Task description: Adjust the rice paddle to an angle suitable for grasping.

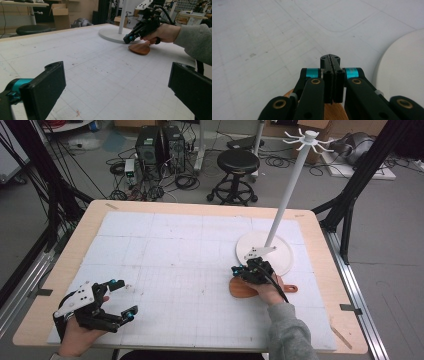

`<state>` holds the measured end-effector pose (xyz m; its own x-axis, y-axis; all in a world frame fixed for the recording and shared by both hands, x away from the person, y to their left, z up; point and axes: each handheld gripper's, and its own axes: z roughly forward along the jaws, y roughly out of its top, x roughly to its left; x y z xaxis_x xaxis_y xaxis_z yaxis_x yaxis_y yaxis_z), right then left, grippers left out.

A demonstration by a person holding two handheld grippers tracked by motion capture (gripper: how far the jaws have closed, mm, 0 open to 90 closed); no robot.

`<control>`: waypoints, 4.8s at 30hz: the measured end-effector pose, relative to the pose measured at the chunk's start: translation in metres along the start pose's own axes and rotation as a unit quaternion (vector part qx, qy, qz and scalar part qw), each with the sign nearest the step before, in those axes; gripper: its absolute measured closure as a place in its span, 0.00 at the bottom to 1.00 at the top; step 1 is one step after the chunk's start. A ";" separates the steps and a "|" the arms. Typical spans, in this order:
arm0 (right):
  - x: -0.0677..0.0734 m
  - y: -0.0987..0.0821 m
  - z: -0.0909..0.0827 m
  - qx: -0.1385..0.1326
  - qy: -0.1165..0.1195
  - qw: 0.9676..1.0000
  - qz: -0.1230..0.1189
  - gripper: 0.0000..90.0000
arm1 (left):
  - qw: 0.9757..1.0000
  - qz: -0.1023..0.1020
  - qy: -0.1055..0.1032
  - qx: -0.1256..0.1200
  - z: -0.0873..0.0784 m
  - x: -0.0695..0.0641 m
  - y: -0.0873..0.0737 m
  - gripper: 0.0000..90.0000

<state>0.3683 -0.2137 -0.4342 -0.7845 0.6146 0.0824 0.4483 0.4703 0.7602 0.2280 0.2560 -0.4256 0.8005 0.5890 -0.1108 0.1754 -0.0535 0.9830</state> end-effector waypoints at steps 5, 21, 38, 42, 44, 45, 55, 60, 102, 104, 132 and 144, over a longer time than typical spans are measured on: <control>0.000 0.000 0.002 0.005 -0.023 1.000 -0.008 1.00 | 1.000 -0.002 0.004 0.001 -0.002 -0.001 -0.001 0.02; 0.001 -0.003 0.007 0.044 -0.035 0.998 0.004 1.00 | 1.000 -0.001 0.007 0.005 -0.004 -0.002 -0.002 0.02; 0.006 -0.023 -0.014 0.047 0.018 0.997 0.052 1.00 | 1.000 0.000 0.002 0.004 0.001 0.000 0.000 0.02; 0.009 -0.026 -0.017 0.050 0.022 0.997 0.046 1.00 | 1.000 0.000 0.000 0.004 0.001 0.001 0.000 0.02; 0.009 -0.028 -0.019 0.049 0.027 0.997 0.049 1.00 | 1.000 -0.002 0.001 0.002 0.001 0.002 0.000 0.02; 0.009 -0.028 -0.019 0.049 0.027 0.997 0.049 1.00 | 1.000 -0.004 0.002 -0.002 0.000 0.002 0.001 0.02; 0.015 -0.039 -0.031 0.049 0.048 0.997 0.032 1.00 | 1.000 -0.007 0.002 -0.008 0.001 0.006 0.002 0.02; 0.020 -0.044 -0.038 0.053 0.037 0.998 -0.005 1.00 | 1.000 -0.007 -0.001 -0.008 0.003 0.006 0.002 0.02; 0.037 -0.106 -0.104 0.032 0.051 0.998 -0.006 1.00 | 1.000 0.000 -0.019 -0.010 0.013 0.005 0.008 0.02; 0.036 -0.106 -0.105 0.027 0.055 0.998 -0.004 1.00 | 1.000 -0.001 -0.019 -0.010 0.013 0.005 0.008 0.02; -0.028 -0.154 -0.158 -0.023 -0.089 0.991 0.097 1.00 | 1.000 -0.004 -0.015 0.007 0.019 0.006 0.006 0.02; -0.025 -0.141 -0.145 -0.012 -0.081 0.995 0.062 1.00 | 1.000 -0.008 -0.015 0.009 0.018 0.007 0.005 0.02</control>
<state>0.2625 -0.3870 -0.4502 -0.6439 0.7616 0.0725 0.5253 0.3713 0.7656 0.2451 0.2456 -0.4238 0.8147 0.5649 -0.1306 0.1975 -0.0586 0.9785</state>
